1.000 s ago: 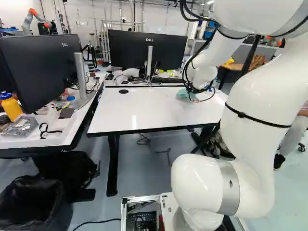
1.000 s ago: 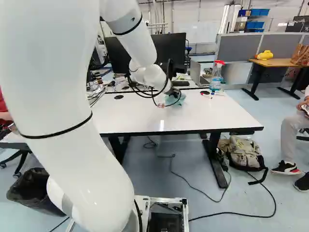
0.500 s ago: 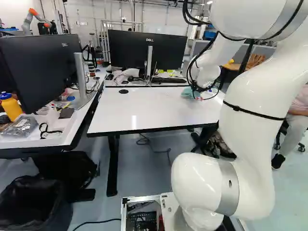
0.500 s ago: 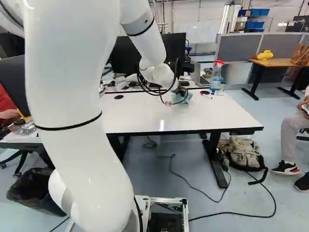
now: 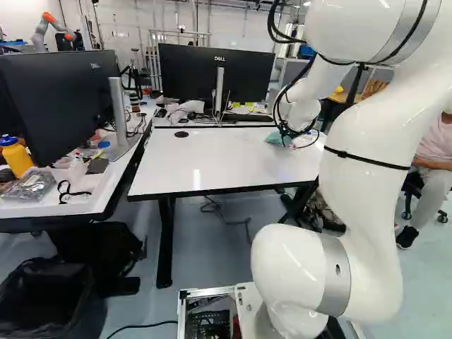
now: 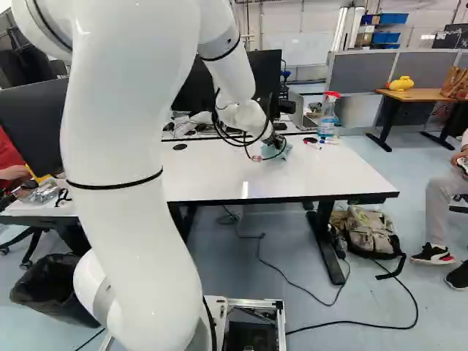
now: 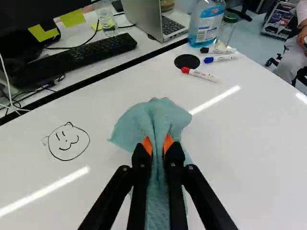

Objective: Clean the table with the green towel

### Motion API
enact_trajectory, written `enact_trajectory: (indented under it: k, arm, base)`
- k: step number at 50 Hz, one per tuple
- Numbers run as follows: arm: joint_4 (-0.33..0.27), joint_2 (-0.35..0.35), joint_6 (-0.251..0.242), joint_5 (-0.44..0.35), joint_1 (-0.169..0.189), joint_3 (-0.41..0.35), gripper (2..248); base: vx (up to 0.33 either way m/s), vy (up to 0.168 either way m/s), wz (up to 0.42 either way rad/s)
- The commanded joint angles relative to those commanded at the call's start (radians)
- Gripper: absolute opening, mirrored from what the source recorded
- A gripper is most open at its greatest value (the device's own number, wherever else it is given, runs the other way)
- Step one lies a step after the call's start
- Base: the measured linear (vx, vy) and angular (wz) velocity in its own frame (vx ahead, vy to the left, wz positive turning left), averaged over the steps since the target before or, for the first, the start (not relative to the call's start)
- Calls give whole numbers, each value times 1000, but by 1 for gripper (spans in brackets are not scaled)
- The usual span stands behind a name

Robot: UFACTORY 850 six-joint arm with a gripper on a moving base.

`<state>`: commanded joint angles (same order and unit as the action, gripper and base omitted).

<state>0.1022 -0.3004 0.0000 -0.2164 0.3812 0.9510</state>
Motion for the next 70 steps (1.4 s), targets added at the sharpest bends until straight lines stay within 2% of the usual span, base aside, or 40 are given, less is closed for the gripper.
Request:
enact_trajectory:
  k: [26, 48, 70]
  arm:
    - [0, -67, 0, 0, 0, 14, 45]
    - [0, -67, 0, 4, 0, 14, 45]
    - [0, -67, 0, 42, 0, 14, 45]
  base:
    - [0, 0, 0]
    - [0, 0, 0]
    - [0, 0, 0]
